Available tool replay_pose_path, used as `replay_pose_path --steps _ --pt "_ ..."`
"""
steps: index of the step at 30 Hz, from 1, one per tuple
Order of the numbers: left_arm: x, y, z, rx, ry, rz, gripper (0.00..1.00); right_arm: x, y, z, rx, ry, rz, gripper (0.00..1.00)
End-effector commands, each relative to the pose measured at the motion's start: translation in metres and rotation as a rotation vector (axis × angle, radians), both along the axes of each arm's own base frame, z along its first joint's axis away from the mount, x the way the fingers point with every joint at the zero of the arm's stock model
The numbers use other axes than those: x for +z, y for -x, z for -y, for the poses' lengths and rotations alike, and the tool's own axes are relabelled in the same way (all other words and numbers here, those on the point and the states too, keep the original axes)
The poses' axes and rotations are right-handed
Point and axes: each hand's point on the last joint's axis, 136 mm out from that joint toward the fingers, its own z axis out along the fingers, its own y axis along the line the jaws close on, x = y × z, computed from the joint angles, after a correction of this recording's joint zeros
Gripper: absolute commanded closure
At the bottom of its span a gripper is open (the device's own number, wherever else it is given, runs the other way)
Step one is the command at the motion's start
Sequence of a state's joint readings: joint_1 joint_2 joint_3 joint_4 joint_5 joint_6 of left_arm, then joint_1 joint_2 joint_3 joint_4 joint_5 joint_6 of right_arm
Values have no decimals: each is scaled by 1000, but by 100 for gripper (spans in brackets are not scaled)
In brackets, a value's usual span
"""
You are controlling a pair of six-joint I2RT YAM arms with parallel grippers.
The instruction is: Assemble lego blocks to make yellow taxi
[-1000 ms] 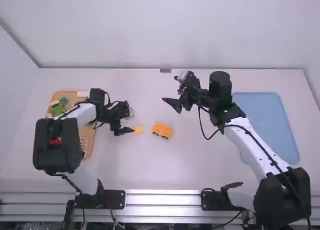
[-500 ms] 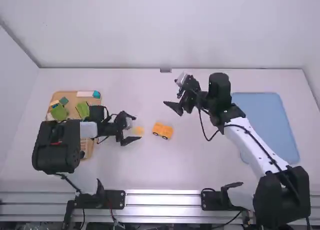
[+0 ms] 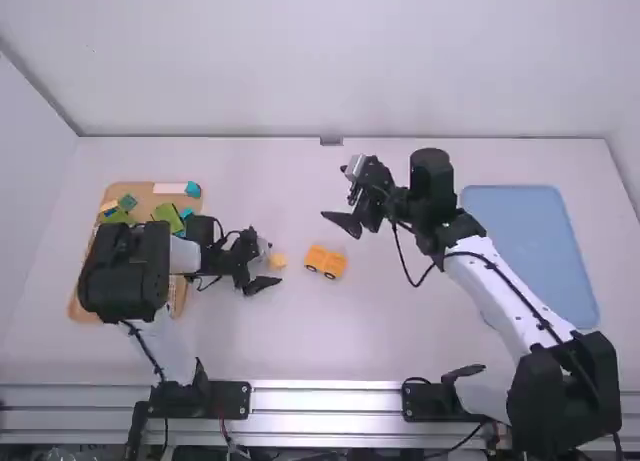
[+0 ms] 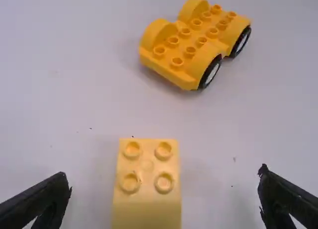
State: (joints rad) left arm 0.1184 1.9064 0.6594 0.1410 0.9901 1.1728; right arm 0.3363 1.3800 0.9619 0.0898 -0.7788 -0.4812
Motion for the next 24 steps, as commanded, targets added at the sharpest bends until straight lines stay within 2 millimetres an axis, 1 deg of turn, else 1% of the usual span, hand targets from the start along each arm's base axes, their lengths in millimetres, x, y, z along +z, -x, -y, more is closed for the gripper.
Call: replay_pose_path --steps 1,3,5,6,7,8,9,10,11,13,24 --pt "-1 1 3 -25 5 17 18 -7 1 0 6 2 -20 2" --pt "-1 1 4 -28 5 23 32 -7 1 0 7 1 -21 2" --pt "0 1 6 -36 4 30 33 -7 1 0 7 1 -20 2" --pt "-1 1 8 -41 1 32 39 -7 2 0 7 1 -22 2" --pt "-2 1 8 -41 -6 30 50 -7 2 0 6 0 -23 2" --pt "-3 1 8 -40 -11 28 51 -7 2 0 7 0 -23 2" --pt "-6 1 8 -37 -30 22 49 -7 2 0 6 1 -23 2" --pt "-10 1 9 -31 -53 4 27 -7 1 0 5 1 -25 2" --pt "-11 1 9 -28 -57 -2 24 -7 1 0 5 1 -25 2" --pt "-15 2 12 -24 -73 -18 1 -8 2 0 6 3 -30 2" --pt "-16 3 10 -14 -79 -37 1 -9 3 0 6 6 -35 2"
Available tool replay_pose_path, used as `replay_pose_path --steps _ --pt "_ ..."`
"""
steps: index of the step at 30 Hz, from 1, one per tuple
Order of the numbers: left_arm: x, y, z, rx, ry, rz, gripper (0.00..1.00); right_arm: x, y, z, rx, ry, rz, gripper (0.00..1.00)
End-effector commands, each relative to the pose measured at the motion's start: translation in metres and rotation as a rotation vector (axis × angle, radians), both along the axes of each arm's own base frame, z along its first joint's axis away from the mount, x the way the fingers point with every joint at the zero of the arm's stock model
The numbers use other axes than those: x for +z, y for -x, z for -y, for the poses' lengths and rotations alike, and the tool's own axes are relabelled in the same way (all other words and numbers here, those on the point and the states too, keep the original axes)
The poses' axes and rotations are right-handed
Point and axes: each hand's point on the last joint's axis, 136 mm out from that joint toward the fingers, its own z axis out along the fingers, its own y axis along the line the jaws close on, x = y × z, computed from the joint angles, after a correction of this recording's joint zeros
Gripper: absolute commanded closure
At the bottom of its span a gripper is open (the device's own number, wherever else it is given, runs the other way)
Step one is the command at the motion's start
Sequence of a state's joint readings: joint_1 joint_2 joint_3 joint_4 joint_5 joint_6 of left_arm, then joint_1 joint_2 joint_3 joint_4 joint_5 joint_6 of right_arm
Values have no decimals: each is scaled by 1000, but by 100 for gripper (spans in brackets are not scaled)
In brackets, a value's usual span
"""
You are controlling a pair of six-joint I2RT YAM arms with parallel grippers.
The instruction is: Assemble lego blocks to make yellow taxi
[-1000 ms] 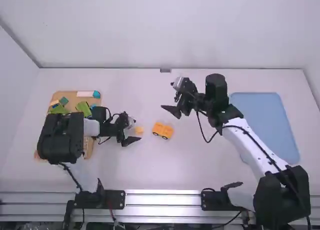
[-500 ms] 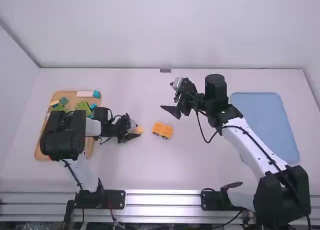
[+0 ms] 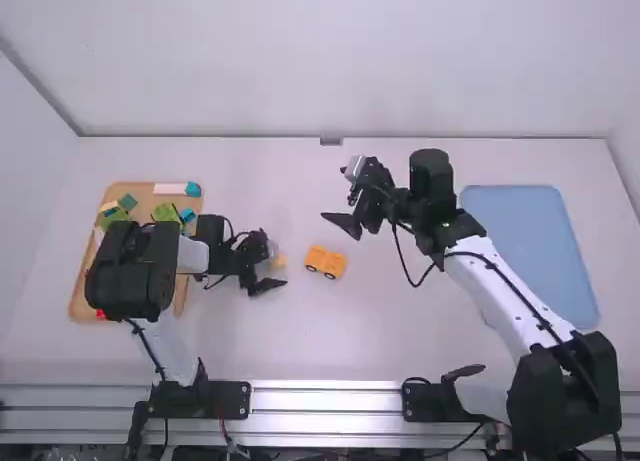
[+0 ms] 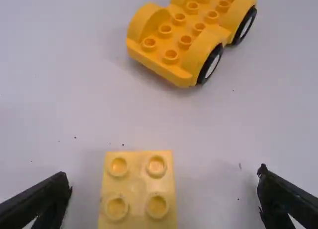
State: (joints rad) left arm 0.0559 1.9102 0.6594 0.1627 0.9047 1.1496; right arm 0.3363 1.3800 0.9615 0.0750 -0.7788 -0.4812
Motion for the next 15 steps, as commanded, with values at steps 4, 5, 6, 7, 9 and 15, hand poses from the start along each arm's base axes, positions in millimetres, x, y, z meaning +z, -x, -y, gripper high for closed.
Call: replay_pose_path --steps 4,5,6,7,9,15 --pt "-10 -1 -7 28 -37 -26 9 -6 1 0 6 1 -20 2" --pt "-11 -2 -11 40 -50 -27 15 -7 1 0 6 2 -20 2" --pt "-12 -3 -12 45 -50 -29 15 -7 1 0 6 2 -20 2" --pt "-12 -3 -14 50 -50 -30 15 -6 1 0 6 1 -20 2" --pt "-11 -3 -20 68 -41 -37 22 -6 1 0 6 1 -20 2" --pt "8 -5 -19 60 91 -10 26 -7 1 0 4 3 -19 2"
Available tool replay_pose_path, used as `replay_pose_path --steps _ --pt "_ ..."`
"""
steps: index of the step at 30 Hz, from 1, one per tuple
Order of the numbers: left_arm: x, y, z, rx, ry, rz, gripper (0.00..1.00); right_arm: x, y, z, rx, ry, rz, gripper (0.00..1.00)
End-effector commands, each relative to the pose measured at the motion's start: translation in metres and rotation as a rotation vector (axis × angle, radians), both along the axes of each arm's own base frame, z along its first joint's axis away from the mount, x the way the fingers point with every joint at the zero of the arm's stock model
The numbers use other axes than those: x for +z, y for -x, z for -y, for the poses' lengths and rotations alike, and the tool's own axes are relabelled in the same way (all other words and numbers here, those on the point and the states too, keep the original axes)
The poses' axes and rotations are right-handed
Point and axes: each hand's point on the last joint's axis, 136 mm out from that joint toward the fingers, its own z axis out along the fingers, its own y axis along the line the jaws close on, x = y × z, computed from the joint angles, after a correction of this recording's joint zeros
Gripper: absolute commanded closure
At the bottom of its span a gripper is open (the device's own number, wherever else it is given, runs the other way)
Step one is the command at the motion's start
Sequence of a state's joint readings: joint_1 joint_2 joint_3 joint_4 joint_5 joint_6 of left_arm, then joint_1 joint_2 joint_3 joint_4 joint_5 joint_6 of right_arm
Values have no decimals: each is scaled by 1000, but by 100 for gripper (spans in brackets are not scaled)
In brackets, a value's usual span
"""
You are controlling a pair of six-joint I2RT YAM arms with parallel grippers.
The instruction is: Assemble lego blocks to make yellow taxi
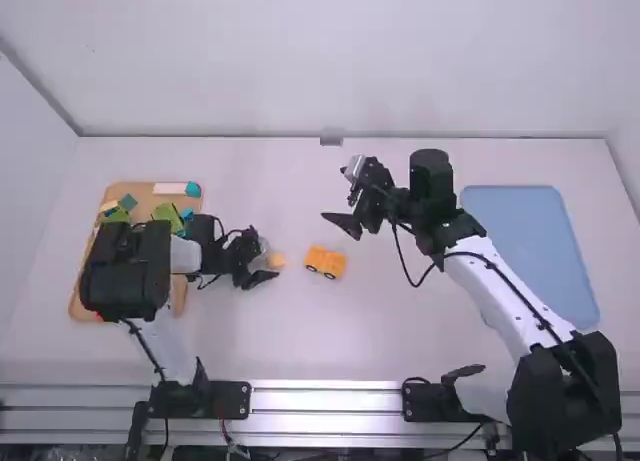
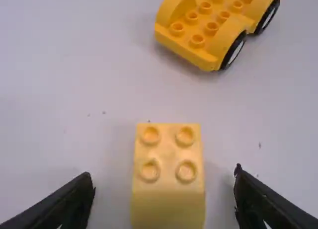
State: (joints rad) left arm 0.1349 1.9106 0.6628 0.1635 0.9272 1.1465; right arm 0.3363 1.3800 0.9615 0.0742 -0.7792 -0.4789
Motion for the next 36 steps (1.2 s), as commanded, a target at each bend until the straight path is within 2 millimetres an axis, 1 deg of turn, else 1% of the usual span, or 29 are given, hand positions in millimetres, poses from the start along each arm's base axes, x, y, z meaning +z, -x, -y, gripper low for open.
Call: replay_pose_path --steps 1,4,7,8,9,10,12,13,15,17,18,22,24,25,26,27,28,32,33,34,36 --pt "8 4 7 -23 87 -3 26 -6 1 0 5 4 -14 2" --pt "8 5 13 -41 84 1 27 -6 1 0 14 11 3 2" --pt "0 7 18 -53 33 -10 30 -6 2 0 15 10 2 2" --pt "-3 7 19 -55 11 -13 32 -7 2 0 14 10 1 2" --pt "-8 8 20 -58 -25 -18 37 -7 2 0 15 11 -1 2" --pt "-9 8 20 -59 -30 -18 38 -7 2 0 15 12 -1 2" --pt "-11 8 22 -65 -48 -19 48 -8 2 0 15 12 -5 2" --pt "-11 8 23 -66 -48 -18 49 -8 2 0 15 12 -5 2" --pt "-11 8 22 -65 -47 -18 51 -8 2 0 13 11 -9 2" --pt "-11 8 22 -64 -47 -19 50 -8 2 0 13 10 -11 2" --pt "-11 7 19 -55 -50 -20 45 -8 2 0 13 11 -11 2" --pt "-11 6 14 -39 -46 -24 46 -8 2 0 13 10 -10 2" --pt "-11 6 15 -41 -46 -23 49 -8 2 0 13 10 -11 2" --pt "-11 6 14 -40 -46 -25 55 -8 2 0 13 10 -10 2" --pt "-11 6 15 -40 -46 -25 57 -8 2 0 13 10 -10 2" --pt "-11 6 15 -41 -46 -24 62 -8 2 0 13 10 -10 2" --pt "-11 6 15 -42 -46 -23 63 -8 2 0 13 10 -10 2" --pt "-12 7 18 -51 -48 -24 73 -8 2 0 13 10 -10 2" --pt "-12 7 18 -51 -48 -23 75 -8 2 0 13 10 -10 2" --pt "-12 7 18 -51 -50 -24 79 -8 2 0 12 10 -10 2" --pt "-11 7 18 -51 -49 -22 82 -8 2 0 13 11 -6 2"
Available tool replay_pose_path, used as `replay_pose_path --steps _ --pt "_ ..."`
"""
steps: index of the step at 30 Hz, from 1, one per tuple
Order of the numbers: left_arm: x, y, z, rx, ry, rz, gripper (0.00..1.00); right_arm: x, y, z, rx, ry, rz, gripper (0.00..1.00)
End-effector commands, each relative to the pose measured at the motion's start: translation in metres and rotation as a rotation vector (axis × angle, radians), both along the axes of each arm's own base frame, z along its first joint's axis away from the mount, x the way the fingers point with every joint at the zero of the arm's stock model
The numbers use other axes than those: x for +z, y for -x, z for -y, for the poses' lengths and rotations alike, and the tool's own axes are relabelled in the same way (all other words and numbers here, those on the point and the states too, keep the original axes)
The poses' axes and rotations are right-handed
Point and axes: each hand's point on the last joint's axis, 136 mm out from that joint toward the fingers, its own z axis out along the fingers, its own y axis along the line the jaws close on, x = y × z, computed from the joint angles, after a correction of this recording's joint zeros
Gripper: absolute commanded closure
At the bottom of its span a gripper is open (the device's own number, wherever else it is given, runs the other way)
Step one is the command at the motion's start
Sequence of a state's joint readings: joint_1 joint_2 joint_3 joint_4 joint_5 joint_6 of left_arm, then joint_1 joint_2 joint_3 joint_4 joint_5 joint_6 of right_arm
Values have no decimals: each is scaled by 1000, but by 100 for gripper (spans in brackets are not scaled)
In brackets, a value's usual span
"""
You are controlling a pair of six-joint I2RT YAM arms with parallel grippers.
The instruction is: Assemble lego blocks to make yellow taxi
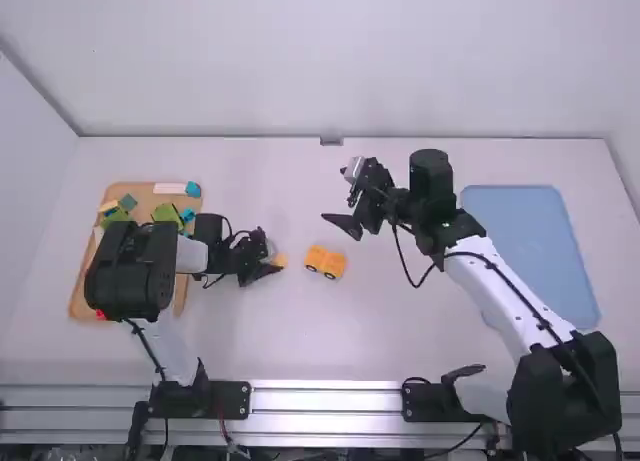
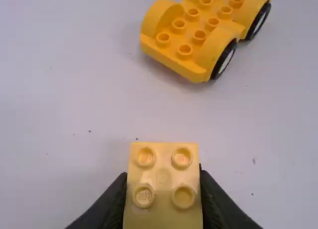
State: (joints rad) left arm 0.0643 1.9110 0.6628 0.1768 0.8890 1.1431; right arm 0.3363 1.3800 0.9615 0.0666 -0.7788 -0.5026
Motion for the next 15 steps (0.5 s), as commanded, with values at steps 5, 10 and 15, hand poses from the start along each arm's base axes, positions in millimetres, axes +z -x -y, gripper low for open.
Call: replay_pose_path --steps 5,10,15 --pt "-8 3 -3 13 -15 -30 85 -5 -1 2 -2 -1 -14 2" --pt "6 -1 -1 16 21 -10 87 -1 -9 9 -30 -17 -5 2" --pt "33 -5 4 -1 66 49 87 -4 -8 11 -42 -18 -46 2"
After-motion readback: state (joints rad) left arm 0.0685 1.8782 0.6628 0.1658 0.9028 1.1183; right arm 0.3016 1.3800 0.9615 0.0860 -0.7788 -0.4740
